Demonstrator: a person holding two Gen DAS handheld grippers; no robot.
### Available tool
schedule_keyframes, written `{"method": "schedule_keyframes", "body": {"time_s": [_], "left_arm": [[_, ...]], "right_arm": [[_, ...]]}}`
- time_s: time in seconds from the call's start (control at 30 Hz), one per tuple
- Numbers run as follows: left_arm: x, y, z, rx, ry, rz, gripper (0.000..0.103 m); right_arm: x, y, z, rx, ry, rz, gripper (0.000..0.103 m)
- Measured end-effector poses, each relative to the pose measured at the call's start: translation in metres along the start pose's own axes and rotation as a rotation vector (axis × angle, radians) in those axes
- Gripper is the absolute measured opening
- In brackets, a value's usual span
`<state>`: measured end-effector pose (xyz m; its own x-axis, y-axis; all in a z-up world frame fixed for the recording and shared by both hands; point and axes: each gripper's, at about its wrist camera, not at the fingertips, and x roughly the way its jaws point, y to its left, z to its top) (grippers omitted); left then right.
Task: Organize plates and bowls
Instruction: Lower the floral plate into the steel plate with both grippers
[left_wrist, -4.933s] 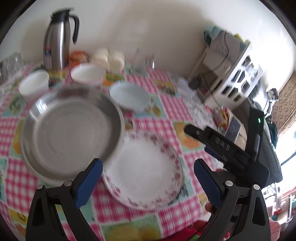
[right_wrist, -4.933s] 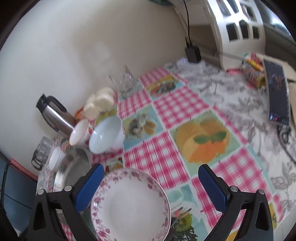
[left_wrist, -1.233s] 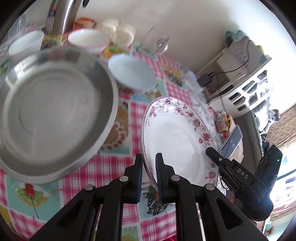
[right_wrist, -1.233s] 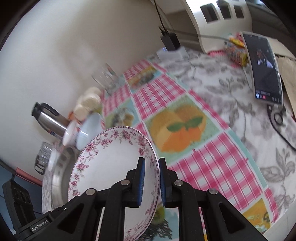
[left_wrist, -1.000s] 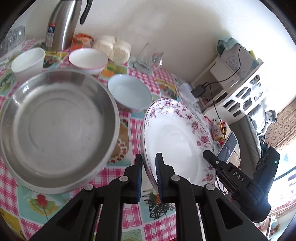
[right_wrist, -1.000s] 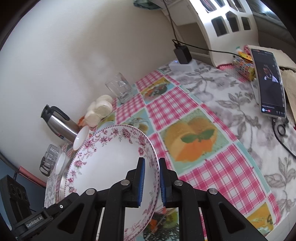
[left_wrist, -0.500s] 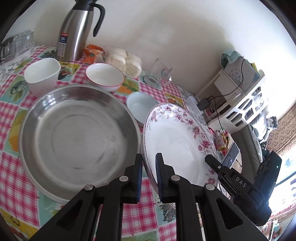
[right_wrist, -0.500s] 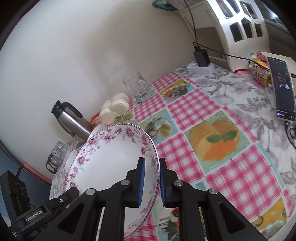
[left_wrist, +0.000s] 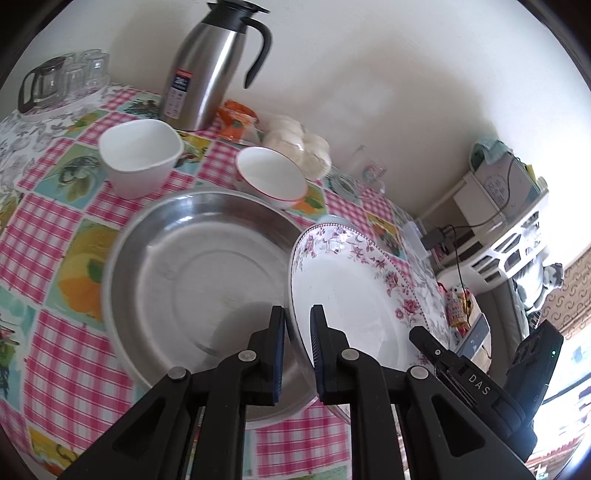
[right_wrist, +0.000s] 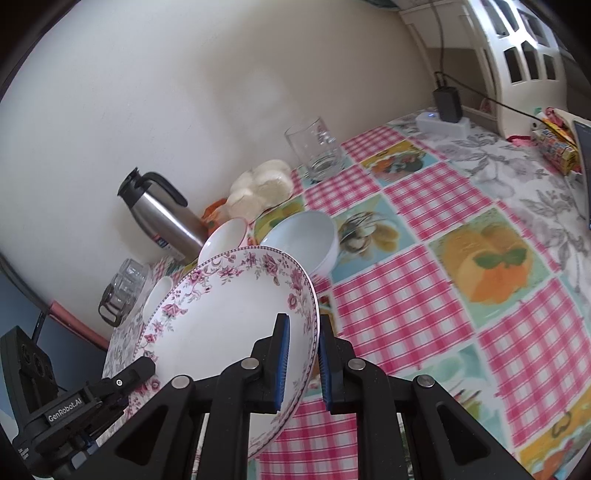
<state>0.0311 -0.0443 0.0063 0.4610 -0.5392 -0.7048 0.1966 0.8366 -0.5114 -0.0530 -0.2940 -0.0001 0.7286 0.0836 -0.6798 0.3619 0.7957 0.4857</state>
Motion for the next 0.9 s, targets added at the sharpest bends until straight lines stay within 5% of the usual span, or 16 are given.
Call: {"method": "schedule_keyframes", "body": {"time_s": [0.9], "left_arm": [[-0.001, 0.078, 0.021, -0.083, 0.0, 0.139, 0.014]], "right_arm": [[0.071, 0.065, -0.028, -0.041, 0.114, 0.004, 0.016]]}}
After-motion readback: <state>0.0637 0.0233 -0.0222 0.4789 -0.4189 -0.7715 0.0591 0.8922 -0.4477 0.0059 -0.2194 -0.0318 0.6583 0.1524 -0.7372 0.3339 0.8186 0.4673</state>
